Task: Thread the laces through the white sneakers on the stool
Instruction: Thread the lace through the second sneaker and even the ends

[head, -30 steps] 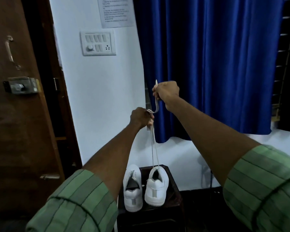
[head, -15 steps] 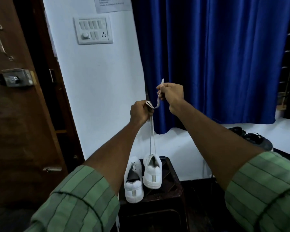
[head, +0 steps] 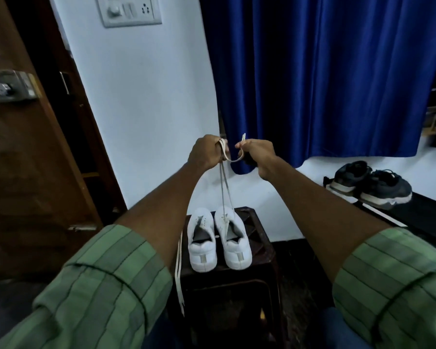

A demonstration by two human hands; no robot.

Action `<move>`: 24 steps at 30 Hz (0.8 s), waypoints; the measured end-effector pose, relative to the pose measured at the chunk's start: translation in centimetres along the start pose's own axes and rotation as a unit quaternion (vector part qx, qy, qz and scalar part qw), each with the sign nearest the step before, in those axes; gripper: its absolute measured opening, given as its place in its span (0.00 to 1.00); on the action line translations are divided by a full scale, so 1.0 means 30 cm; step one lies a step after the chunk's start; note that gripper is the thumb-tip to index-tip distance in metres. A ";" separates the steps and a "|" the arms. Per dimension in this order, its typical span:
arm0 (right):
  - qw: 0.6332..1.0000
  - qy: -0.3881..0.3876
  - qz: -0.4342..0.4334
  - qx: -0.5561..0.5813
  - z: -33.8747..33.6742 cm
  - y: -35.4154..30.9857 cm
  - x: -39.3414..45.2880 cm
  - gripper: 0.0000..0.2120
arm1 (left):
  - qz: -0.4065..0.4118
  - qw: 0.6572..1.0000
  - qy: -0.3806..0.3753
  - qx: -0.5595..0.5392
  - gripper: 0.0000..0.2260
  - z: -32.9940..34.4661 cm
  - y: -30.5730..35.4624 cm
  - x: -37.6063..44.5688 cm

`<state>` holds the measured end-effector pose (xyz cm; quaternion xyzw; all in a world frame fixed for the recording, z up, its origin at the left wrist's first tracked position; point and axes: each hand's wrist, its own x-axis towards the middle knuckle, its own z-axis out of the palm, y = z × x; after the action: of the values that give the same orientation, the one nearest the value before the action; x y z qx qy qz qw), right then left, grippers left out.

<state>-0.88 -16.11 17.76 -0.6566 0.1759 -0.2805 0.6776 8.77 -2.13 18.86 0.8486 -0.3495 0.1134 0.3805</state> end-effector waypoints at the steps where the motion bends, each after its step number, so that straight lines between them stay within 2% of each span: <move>1: 0.996 -0.012 0.023 0.083 -0.005 0.013 0.003 0.08 | 0.001 1.000 -0.011 0.023 0.16 -0.009 0.002 -0.001; 3: 0.972 -0.029 0.068 0.225 -0.013 0.035 0.013 0.10 | 0.004 0.998 -0.047 0.035 0.16 -0.028 0.014 -0.004; 4: 0.969 -0.028 0.082 0.233 -0.017 0.043 0.014 0.11 | 0.000 0.997 -0.076 0.021 0.17 -0.035 0.025 -0.006; 6: 0.988 -0.016 0.084 0.126 -0.017 0.055 0.002 0.11 | -0.036 0.988 -0.145 -0.038 0.15 -0.037 0.048 -0.019; 8: 0.998 -0.023 0.063 -0.009 -0.010 0.064 -0.015 0.09 | -0.085 0.974 -0.177 -0.110 0.15 -0.033 0.066 -0.036; 11: 0.988 -0.071 0.025 -0.132 -0.002 0.079 -0.011 0.09 | -0.121 0.961 -0.163 -0.187 0.13 -0.020 0.072 -0.044; 13: 0.973 -0.089 -0.012 -0.214 -0.005 0.102 -0.006 0.11 | -0.142 0.958 -0.153 -0.197 0.12 -0.018 0.068 -0.042; 16: 0.953 -0.052 -0.086 -0.286 0.000 0.157 -0.008 0.13 | -0.145 0.967 -0.114 -0.175 0.13 -0.016 0.061 -0.031; 18: 0.964 -0.034 -0.091 -0.248 0.029 0.185 -0.019 0.13 | -0.129 0.975 -0.102 -0.151 0.15 -0.010 0.068 -0.023; 21: 0.995 -0.036 -0.050 -0.076 0.107 0.185 -0.031 0.11 | -0.114 0.978 -0.094 -0.148 0.16 0.000 0.099 -0.025; 24: 0.996 -0.063 0.017 0.065 0.181 0.145 -0.047 0.11 | -0.124 0.978 -0.051 -0.159 0.16 0.010 0.124 -0.036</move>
<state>1.96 -11.04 13.68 -0.6244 0.1258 -0.2376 0.7333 5.43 -3.53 20.25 0.8186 -0.2737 -0.0350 0.5038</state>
